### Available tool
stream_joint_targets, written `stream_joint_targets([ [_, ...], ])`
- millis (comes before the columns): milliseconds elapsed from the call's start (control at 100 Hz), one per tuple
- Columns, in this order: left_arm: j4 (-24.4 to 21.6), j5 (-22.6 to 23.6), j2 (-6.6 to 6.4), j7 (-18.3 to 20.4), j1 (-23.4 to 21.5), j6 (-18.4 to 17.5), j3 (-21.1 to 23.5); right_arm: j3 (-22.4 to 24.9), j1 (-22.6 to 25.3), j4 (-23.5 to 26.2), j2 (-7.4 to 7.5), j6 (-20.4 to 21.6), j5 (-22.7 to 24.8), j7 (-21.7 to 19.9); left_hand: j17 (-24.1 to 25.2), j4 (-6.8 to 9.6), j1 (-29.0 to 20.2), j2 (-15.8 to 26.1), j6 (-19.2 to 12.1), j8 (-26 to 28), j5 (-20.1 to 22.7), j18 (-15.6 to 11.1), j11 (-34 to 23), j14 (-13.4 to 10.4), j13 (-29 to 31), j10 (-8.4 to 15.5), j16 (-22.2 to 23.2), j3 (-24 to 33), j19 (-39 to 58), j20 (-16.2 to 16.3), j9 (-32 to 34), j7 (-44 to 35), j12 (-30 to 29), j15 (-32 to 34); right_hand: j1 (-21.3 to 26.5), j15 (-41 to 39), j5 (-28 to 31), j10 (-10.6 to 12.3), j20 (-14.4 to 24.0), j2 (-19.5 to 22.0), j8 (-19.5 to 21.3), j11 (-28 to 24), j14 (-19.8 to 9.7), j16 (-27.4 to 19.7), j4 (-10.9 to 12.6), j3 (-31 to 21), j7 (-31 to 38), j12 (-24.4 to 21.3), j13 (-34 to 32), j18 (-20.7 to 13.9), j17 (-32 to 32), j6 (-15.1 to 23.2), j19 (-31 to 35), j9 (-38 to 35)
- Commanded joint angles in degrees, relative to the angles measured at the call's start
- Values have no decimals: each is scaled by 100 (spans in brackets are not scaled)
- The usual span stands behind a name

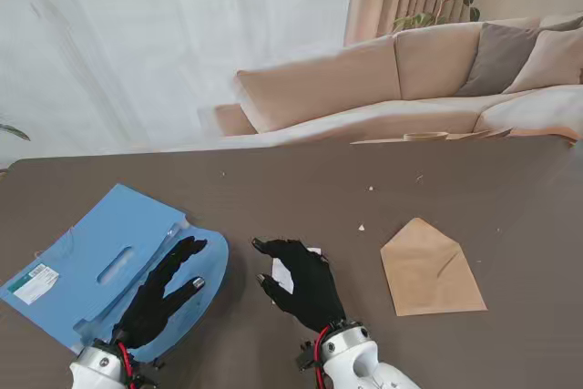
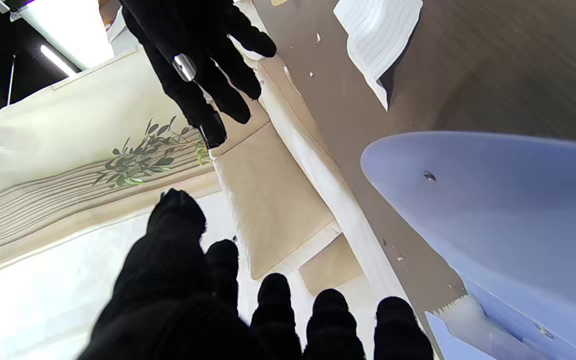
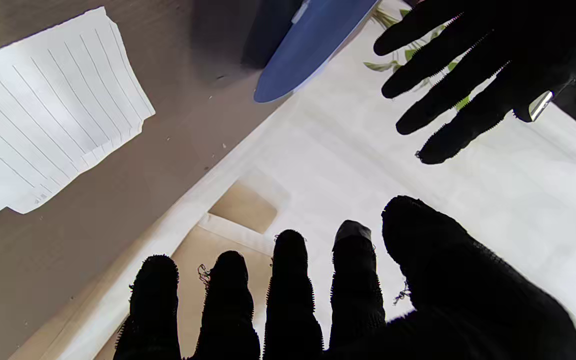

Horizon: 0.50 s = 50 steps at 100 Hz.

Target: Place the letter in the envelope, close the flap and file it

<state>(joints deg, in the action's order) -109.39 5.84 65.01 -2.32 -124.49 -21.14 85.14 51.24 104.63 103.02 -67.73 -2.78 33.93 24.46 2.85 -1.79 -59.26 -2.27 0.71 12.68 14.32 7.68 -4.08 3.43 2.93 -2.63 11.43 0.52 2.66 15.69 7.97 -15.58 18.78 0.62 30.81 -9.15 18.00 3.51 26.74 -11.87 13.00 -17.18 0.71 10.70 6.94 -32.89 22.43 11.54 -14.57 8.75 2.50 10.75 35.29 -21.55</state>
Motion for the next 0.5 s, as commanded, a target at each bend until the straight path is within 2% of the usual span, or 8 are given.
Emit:
stream_joint_targets([
  [0, -17, -13, 39, 65, -21, -33, 14, -14, 24, 17, -26, 18, -7, -81, -17, -5, 94, 381, -206, -28, -150, -248, 157, -207, -96, 190, -88, -115, -150, -140, -82, -58, -52, -86, -118, -80, -126, 50, 52, 60, 54, -62, 9, 54, -133, 130, 64, 12, 80, -29, 45, 22, 97, 81],
  [340, -9, -17, 33, 88, -32, -82, 40, -13, 24, 11, -22, 17, -6, -96, -19, 4, 30, 330, -189, -34, -124, -238, 128, -193, -94, 178, -86, -90, -150, -155, -67, -73, -37, -73, -3, -78, -87, 36, 52, 70, 59, -69, 6, 55, -180, 171, 68, 14, 61, -26, 37, 29, 94, 46],
  [370, -12, -23, 33, 90, -38, -83, 45, -12, 26, 15, -22, 10, 7, -90, -18, 5, 21, 325, -192, -35, -123, -235, 123, -191, -94, 175, -84, -88, -149, -156, -63, -73, -34, -72, 52, -82, -81, 51, 53, 63, 61, -75, 5, 57, -149, 118, 72, 16, 51, -22, 28, 30, 98, 29],
  [420, -19, -34, 34, 93, -49, -86, 53, 4, 35, 27, -21, 1, 58, -53, -18, 5, 15, 323, -184, -35, -121, -234, 119, -187, -94, 174, -82, -87, -149, -157, -65, -74, -31, -71, 29, -110, -26, 34, 61, -28, 78, -99, 26, 62, 72, -141, 108, 28, -27, 12, -29, 42, 130, -47],
  [490, -20, -35, 35, 88, -52, -98, 57, 86, 85, 93, -12, -51, 165, -5, -19, 6, 5, 318, -177, -36, -118, -236, 111, -189, -93, 161, -76, -85, -146, -157, -64, -75, -25, -68, 5, -163, 7, 21, 75, -100, 89, -118, 43, 81, 191, -356, 136, 39, -97, 37, -85, 50, 198, -109],
])
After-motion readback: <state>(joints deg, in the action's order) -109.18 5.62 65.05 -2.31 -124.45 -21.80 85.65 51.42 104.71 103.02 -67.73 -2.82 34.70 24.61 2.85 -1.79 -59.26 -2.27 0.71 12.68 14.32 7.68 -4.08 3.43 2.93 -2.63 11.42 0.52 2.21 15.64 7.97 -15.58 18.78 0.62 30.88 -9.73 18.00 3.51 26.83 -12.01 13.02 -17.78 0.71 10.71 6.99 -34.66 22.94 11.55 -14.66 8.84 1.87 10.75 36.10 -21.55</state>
